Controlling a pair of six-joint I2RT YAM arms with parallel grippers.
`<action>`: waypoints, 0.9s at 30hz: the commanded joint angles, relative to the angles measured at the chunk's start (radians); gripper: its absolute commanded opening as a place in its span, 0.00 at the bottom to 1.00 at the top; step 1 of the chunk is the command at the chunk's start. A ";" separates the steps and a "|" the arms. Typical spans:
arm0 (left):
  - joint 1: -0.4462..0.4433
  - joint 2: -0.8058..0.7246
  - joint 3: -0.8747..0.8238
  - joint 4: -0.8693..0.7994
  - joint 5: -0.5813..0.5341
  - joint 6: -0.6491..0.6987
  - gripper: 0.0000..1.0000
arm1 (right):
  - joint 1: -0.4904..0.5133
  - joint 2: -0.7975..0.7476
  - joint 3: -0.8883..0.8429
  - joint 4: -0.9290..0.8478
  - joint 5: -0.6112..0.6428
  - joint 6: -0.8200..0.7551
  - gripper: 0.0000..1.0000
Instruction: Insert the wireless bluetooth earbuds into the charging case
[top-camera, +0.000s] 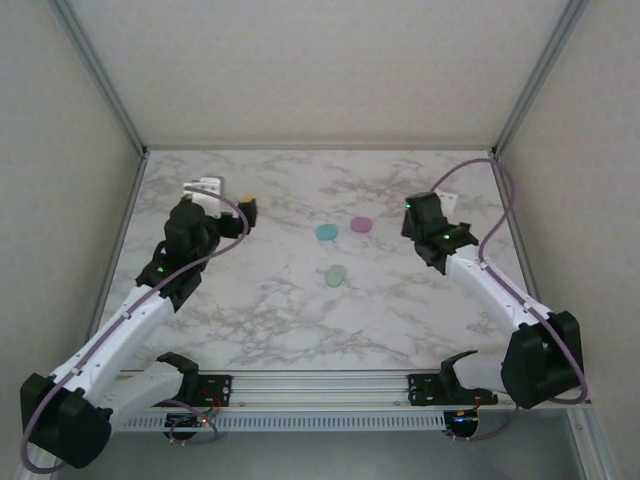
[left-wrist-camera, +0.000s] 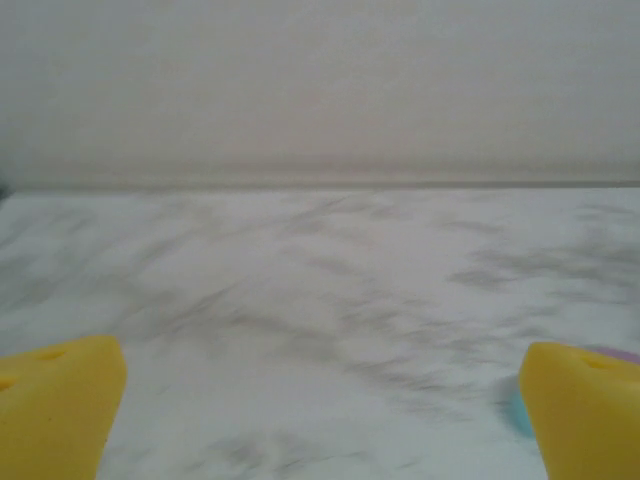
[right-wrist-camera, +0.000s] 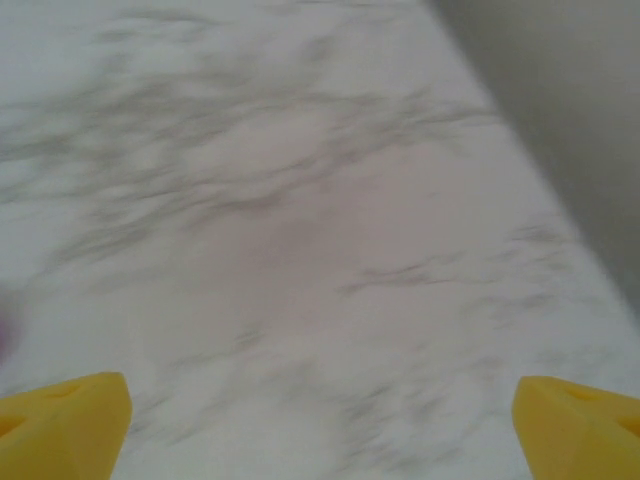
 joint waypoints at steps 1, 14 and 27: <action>0.082 0.018 -0.081 -0.051 -0.156 -0.090 1.00 | -0.099 0.053 -0.128 0.268 0.021 -0.145 0.99; 0.247 0.201 -0.232 0.312 -0.060 0.018 1.00 | -0.203 0.203 -0.381 0.997 -0.502 -0.382 0.96; 0.312 0.421 -0.295 0.625 0.175 0.075 1.00 | -0.246 0.238 -0.501 1.202 -0.510 -0.333 0.99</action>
